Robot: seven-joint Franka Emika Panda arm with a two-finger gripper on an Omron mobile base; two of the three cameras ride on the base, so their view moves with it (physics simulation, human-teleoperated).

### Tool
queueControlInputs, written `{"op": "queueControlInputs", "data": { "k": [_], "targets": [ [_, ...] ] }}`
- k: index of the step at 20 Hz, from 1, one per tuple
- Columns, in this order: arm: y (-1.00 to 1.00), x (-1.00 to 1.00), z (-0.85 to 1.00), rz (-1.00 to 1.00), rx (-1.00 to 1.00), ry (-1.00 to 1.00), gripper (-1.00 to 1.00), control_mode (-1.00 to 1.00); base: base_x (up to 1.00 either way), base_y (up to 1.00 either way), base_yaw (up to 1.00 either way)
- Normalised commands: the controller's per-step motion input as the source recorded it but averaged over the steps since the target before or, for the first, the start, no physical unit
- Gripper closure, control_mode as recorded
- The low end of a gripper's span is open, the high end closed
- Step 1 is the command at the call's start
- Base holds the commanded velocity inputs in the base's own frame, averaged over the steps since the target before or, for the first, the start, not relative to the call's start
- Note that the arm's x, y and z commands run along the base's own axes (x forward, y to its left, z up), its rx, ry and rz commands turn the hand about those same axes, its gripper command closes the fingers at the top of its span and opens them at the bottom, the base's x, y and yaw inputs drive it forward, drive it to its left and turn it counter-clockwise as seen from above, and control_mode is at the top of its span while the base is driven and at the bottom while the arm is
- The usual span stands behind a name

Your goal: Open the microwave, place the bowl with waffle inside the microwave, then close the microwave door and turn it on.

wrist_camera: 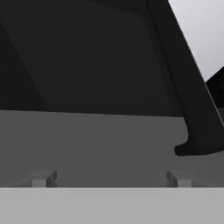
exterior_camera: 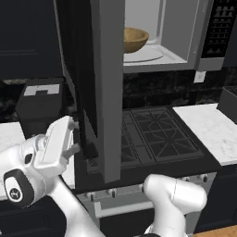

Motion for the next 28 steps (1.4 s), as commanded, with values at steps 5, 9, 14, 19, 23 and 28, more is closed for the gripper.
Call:
{"op": "queueControlInputs", "data": {
  "k": [5,9,14,19,23,28],
  "targets": [
    [-0.75,-0.26,0.27,-0.04,0.05,-0.03,-1.0,-1.0,0.0,0.0,0.0],
    [-0.66,-0.02,0.08,0.03,0.09,-0.08,-1.0,-1.0,0.0,0.0,0.0],
    [-0.65,0.0,0.11,0.1,0.1,-0.07,-1.0,-1.0,0.0,0.0,0.0],
    [-0.6,0.0,0.19,0.11,0.11,-0.05,-1.0,-1.0,0.0,0.0,0.0],
    [-0.56,0.01,0.23,0.12,0.11,-0.03,-1.0,-1.0,0.0,0.0,0.0],
    [-0.52,0.14,0.17,0.15,0.12,0.0,-1.0,-1.0,0.0,0.0,0.0]
  ]
}}
